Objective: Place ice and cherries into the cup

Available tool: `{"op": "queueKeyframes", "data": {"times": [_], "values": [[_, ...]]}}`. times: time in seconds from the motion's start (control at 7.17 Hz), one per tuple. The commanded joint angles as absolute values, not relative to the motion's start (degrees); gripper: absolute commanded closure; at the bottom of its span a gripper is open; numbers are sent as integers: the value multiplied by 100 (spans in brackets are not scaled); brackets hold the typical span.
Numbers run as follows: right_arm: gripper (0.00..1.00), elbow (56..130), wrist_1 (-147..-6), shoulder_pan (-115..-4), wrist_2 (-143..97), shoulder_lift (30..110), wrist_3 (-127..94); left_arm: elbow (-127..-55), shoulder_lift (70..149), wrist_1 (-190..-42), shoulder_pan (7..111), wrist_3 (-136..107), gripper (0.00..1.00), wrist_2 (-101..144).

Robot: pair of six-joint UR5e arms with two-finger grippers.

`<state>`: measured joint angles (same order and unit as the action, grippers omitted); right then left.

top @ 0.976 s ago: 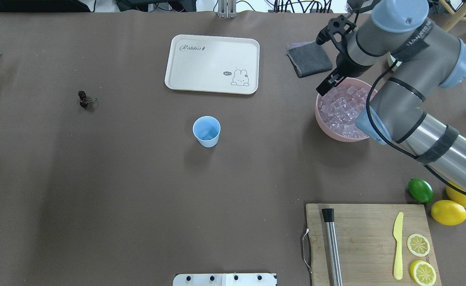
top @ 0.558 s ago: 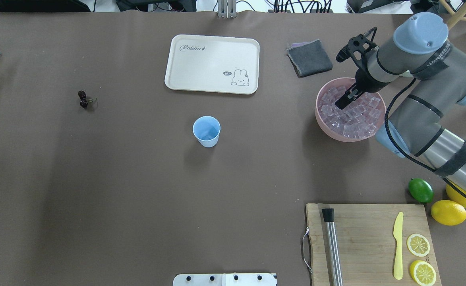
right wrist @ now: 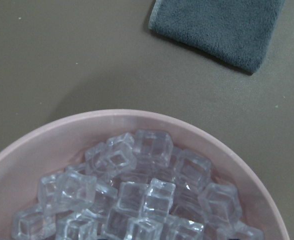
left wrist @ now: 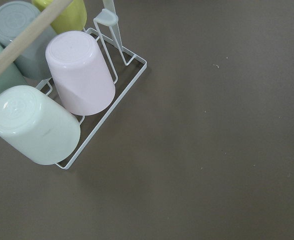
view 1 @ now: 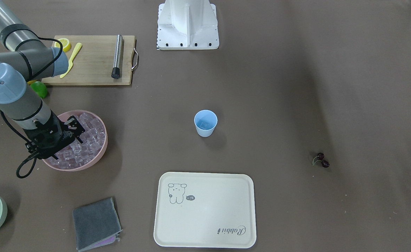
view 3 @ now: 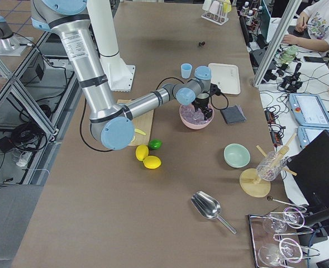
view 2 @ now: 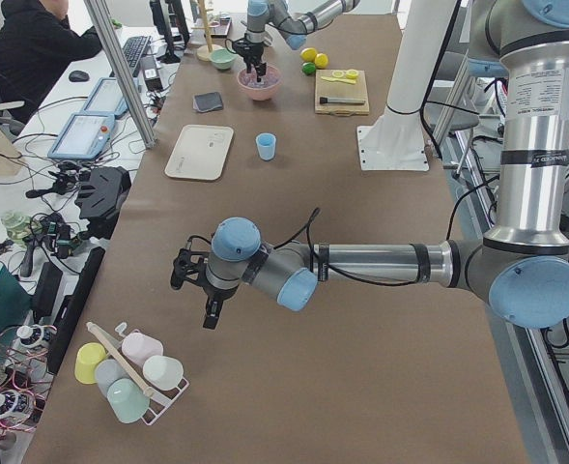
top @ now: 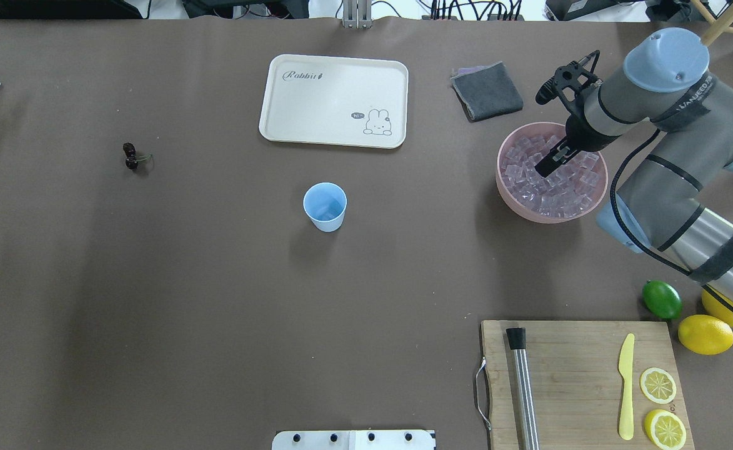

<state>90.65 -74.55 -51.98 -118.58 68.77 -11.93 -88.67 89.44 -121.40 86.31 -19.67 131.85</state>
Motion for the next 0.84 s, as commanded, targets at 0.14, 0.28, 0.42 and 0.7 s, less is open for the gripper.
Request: {"op": "queueKeyframes", "data": {"times": [0.14,0.28,0.42,0.7], "values": [[19,9297,-7462,-5116,-11848,7005,-1675,-8912,8930,-12146,8631,-1969,2,13219],[19,9342,-7462,-5072,-11848,6996,-1722,-8903,8938,-12146,8613,-1969,2,13219],[19,9343,-7462,-5028,-11839,6996,-1749,-8903,8938,-12146,8587,-1969,2,13210],[20,9282,-7462,-4861,-11629,7005,-1740,-8903,8930,-12146,8578,-1960,2,13210]]}}
